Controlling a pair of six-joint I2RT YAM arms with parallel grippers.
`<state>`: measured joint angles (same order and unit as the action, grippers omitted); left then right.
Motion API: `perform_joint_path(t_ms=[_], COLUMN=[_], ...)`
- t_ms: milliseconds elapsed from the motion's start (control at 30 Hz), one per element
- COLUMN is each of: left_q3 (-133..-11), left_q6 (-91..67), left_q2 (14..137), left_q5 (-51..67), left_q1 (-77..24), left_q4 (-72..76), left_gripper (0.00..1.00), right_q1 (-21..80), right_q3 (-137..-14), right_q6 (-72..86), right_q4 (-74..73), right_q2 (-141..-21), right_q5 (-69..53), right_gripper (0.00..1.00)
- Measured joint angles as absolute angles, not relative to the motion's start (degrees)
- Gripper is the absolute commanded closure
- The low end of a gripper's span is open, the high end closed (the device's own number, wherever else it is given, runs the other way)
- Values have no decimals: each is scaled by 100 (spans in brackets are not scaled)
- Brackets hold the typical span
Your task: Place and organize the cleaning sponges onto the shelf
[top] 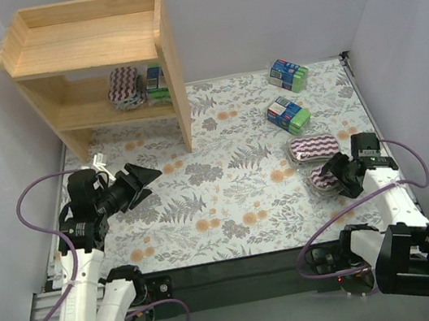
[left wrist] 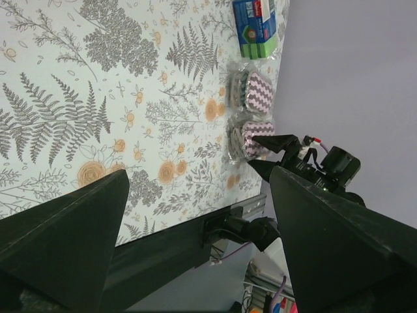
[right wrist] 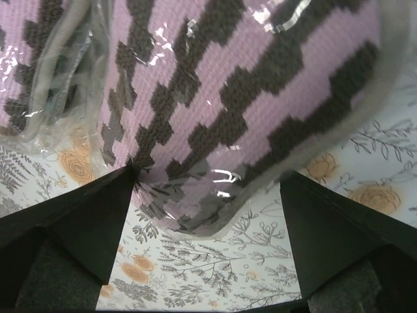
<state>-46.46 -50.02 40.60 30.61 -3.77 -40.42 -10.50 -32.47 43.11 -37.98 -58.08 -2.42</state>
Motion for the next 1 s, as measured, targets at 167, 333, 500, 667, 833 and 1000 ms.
perform_joint_path(t_ms=[167, 333, 500, 667, 833, 1000], left_q3=[-4582, -4536, -4849, -6158, -7240, -7432], left_q6=[-4753, -4674, -4928, -5474, -6082, -6796], left_q2=[4027, 3920, 4036, 5238, 6805, 7736], left_q5=[3068, 2930, 2333, 1778, 1509, 1323], left_q1=[-377, -377, -377, -377, -314, -115], left_q4=[-4287, -4536, -4705, -4241, -3472, -2899], left_gripper=[19, 20, 18, 17, 16, 16], right_q1=[-1050, -1055, -1076, -1033, -917, -777], right_q3=[-2963, -2733, -2443, -2193, -2088, -2088], right_q6=[4316, 4318, 4250, 4042, 3826, 3675], right_q4=[-3203, -2934, -2768, -2818, -3015, -3153], right_q2=[-5771, -5592, -5293, -5000, -4856, -4851], right_q5=[-469, -670, -1072, -1640, -2051, -2272], right_gripper=[27, 32, 34, 29, 28, 28])
